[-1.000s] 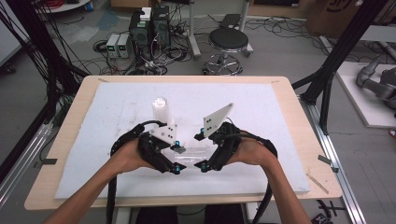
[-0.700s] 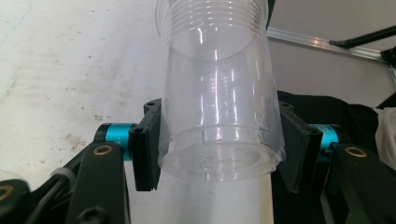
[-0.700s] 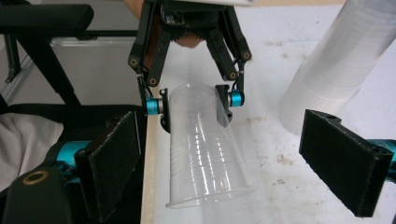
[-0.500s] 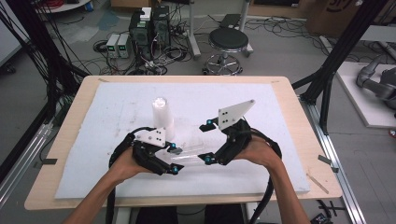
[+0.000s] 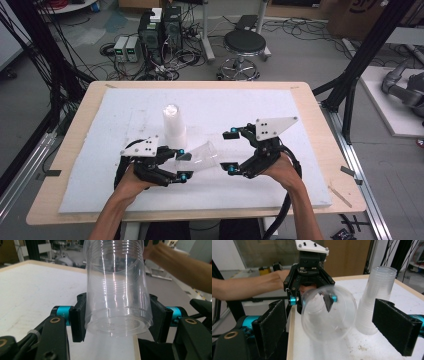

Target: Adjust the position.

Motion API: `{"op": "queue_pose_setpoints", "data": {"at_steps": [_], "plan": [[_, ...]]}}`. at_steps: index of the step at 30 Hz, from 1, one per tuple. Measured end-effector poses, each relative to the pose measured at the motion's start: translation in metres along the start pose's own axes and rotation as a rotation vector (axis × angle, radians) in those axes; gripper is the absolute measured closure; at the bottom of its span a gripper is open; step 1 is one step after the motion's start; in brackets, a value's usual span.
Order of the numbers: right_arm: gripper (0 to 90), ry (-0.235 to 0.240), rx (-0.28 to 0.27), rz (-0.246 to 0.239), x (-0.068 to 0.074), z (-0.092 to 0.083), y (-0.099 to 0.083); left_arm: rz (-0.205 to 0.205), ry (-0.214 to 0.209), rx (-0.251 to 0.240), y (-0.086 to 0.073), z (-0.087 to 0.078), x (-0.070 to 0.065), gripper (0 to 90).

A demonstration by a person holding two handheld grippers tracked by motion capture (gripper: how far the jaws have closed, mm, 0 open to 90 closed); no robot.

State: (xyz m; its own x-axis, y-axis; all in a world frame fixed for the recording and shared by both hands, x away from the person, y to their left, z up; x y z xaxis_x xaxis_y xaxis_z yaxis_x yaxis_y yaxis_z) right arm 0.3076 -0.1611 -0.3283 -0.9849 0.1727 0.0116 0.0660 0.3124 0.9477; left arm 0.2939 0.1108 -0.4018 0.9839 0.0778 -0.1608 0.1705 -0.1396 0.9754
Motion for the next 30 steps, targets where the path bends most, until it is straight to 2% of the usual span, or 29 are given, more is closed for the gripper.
{"op": "queue_pose_setpoints", "data": {"at_steps": [2,5,14,30], "plan": [[12.4,-0.001,-0.021,0.014,0.000,-0.002,-0.004,0.000,0.001,-0.037,0.000,-0.003,0.000,41.5],[12.4,0.001,-0.033,0.030,0.000,-0.001,-0.011,0.009,-0.001,-0.064,0.001,-0.006,0.001,41.5],[12.4,0.007,-0.054,0.049,0.000,0.005,-0.023,0.024,-0.013,-0.084,0.007,-0.003,-0.001,41.5],[12.5,0.048,-0.067,0.053,0.002,0.024,-0.023,0.067,-0.052,-0.091,0.018,0.023,-0.007,41.5]]}}
Point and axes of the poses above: each handheld gripper's, and its own axes: z roughly forward along the jaws, y roughly out of its top, x roughly to its left, the point moved 3 cm from there along z, roughly forward along the jaws, and after that the axes turned 4 degrees about -y, right-handed, at the moved point
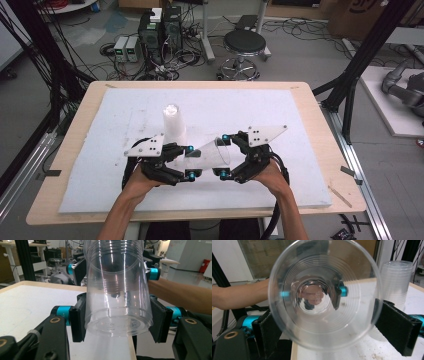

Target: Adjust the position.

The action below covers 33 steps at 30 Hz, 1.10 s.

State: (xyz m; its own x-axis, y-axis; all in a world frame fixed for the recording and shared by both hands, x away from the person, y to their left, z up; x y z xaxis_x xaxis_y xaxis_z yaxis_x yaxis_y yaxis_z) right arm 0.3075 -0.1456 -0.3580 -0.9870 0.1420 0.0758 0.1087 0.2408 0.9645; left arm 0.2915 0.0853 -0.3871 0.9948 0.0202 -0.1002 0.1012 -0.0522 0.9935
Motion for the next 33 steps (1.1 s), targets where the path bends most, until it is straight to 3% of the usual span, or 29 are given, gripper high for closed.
{"op": "queue_pose_setpoints", "data": {"at_steps": [13,18,22,23,24,25,26,33], "plan": [[16.1,0.049,-0.008,0.004,0.0019,0.0070,0.0021,0.011,-0.016,0.017,-0.0010,0.0062,-0.0002,41.5],[28.4,0.084,-0.026,-0.008,0.0031,0.0065,0.0031,0.010,-0.026,0.025,-0.0018,0.0069,-0.0005,41.5],[30.3,0.085,-0.020,-0.017,0.0036,0.0061,0.0035,0.014,-0.026,0.029,-0.0019,0.0069,-0.0010,41.1],[30.3,0.085,-0.017,-0.015,0.0038,0.0059,0.0033,-0.001,-0.019,0.025,-0.0018,0.0077,-0.0010,38.3],[30.4,0.086,-0.017,-0.014,0.0039,0.0058,0.0032,-0.001,-0.019,0.025,-0.0018,0.0077,-0.0010,23.3],[30.4,0.085,-0.016,-0.016,0.0038,0.0056,0.0032,-0.065,0.012,0.044,-0.0016,0.0093,0.0015,7.0],[30.4,0.082,-0.015,-0.018,0.0035,0.0054,0.0031,-0.068,0.015,0.049,-0.0017,0.0085,0.0027,1.8],[30.7,0.072,-0.008,-0.012,0.0020,0.0038,0.0026,-0.053,0.027,0.065,-0.0017,0.0050,0.0014,1.7]]}}
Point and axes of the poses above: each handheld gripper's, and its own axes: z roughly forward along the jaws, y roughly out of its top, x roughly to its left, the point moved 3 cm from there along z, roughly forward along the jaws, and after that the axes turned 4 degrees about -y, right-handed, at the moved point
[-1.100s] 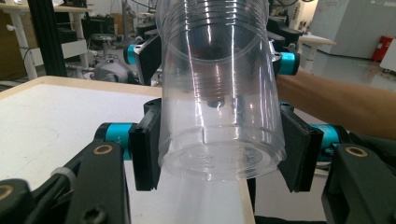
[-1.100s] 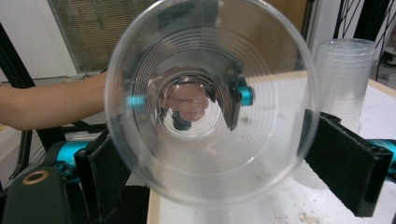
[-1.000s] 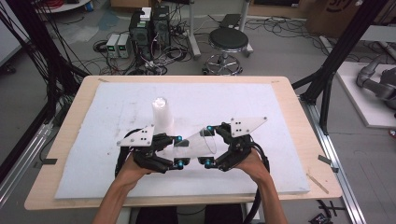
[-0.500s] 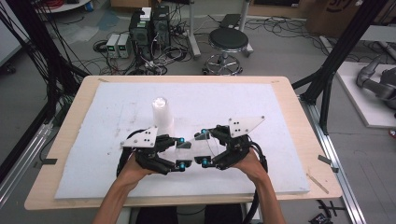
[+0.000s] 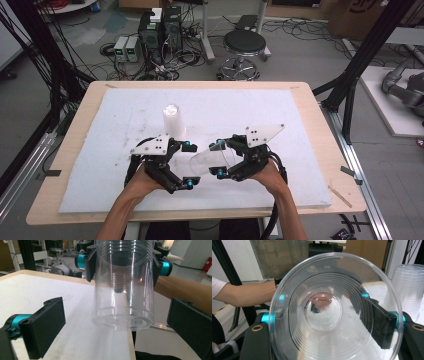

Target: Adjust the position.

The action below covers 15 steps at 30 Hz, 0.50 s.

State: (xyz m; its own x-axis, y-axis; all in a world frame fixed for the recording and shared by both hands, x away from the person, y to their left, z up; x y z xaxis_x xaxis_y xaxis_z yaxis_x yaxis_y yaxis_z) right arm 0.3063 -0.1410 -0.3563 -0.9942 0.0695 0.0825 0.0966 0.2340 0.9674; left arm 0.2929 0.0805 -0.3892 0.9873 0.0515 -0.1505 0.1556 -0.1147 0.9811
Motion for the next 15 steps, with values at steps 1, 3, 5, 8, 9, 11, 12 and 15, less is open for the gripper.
{"op": "queue_pose_setpoints", "data": {"at_steps": [1,3,5,8,9,11,12,15], "plan": [[30.7,0.000,0.000,0.000,0.000,0.000,0.000,-0.001,0.005,0.004,0.000,-0.001,0.000,1.7],[30.8,-0.010,0.011,0.001,0.000,-0.001,0.000,0.010,0.034,0.027,-0.001,-0.003,-0.001,1.7],[30.8,-0.020,0.017,0.004,-0.001,-0.002,0.000,0.020,0.067,0.042,-0.003,-0.009,-0.001,1.7],[31.4,-0.054,0.039,0.019,-0.004,-0.007,0.002,0.021,0.157,0.056,-0.009,-0.027,-0.001,1.7],[31.4,-0.069,0.044,0.022,-0.005,-0.008,0.002,0.021,0.183,0.064,-0.011,-0.033,0.000,1.8],[31.4,-0.097,0.063,0.030,-0.008,-0.010,0.004,0.020,0.209,0.074,-0.013,-0.038,0.000,1.8],[31.4,-0.122,0.081,0.039,-0.009,-0.012,0.004,0.011,0.269,0.092,-0.019,-0.049,0.002,1.8],[31.3,-0.147,0.106,0.044,-0.012,-0.014,0.005,-0.012,0.319,0.096,-0.026,-0.061,0.005,1.8]]}}
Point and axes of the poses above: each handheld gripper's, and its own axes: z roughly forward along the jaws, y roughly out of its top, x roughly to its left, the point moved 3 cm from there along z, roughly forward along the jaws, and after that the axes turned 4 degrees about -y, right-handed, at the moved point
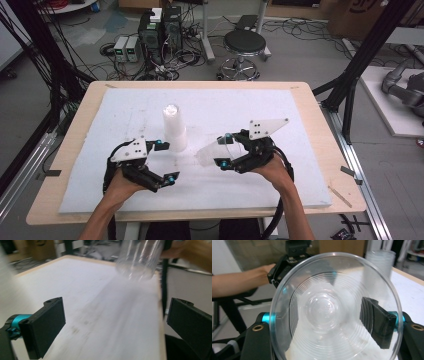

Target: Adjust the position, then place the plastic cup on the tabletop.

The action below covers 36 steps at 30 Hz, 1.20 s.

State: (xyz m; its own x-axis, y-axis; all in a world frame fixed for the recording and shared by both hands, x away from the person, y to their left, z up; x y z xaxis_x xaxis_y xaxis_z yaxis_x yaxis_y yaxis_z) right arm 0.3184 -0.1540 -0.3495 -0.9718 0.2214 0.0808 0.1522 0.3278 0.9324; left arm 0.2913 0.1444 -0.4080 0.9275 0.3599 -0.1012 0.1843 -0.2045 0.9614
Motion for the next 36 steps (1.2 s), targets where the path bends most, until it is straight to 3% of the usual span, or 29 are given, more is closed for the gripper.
{"op": "queue_pose_setpoints", "data": {"at_steps": [1,4,5,6,8,9,13,14,16,18,21,36], "plan": [[31.4,-0.039,0.028,0.008,-0.003,-0.002,0.001,-0.020,0.051,-0.005,-0.008,-0.009,0.006,1.8],[31.4,-0.108,0.078,0.022,-0.009,-0.004,0.003,-0.043,0.140,-0.009,-0.020,-0.022,0.014,1.8],[31.8,-0.138,0.097,0.031,-0.011,-0.004,0.004,-0.043,0.140,-0.009,-0.020,-0.022,0.014,1.8],[31.9,-0.167,0.123,0.041,-0.013,-0.005,0.005,-0.052,0.202,-0.006,-0.028,-0.028,0.019,1.8],[32.0,-0.236,0.175,0.058,-0.019,-0.004,0.006,-0.062,0.222,-0.013,-0.032,-0.031,0.021,1.8],[32.0,-0.261,0.203,0.070,-0.020,-0.004,0.007,-0.075,0.279,-0.020,-0.039,-0.036,0.025,1.8],[32.0,-0.365,0.281,0.102,-0.029,-0.001,0.011,-0.099,0.360,-0.002,-0.054,-0.043,0.033,1.8],[32.0,-0.365,0.281,0.102,-0.029,-0.001,0.011,-0.099,0.360,-0.002,-0.054,-0.043,0.033,1.8],[32.0,-0.411,0.333,0.110,-0.034,0.003,0.013,-0.116,0.381,-0.002,-0.061,-0.044,0.036,1.8],[32.0,-0.422,0.355,0.113,-0.036,0.006,0.015,-0.136,0.389,0.005,-0.069,-0.043,0.039,1.8],[32.2,-0.430,0.374,0.120,-0.038,0.010,0.017,-0.133,0.384,0.008,-0.073,-0.042,0.042,1.8],[32.6,-0.438,0.372,0.132,-0.041,0.010,0.018,-0.139,0.390,-0.021,-0.075,-0.044,0.044,1.8]]}}
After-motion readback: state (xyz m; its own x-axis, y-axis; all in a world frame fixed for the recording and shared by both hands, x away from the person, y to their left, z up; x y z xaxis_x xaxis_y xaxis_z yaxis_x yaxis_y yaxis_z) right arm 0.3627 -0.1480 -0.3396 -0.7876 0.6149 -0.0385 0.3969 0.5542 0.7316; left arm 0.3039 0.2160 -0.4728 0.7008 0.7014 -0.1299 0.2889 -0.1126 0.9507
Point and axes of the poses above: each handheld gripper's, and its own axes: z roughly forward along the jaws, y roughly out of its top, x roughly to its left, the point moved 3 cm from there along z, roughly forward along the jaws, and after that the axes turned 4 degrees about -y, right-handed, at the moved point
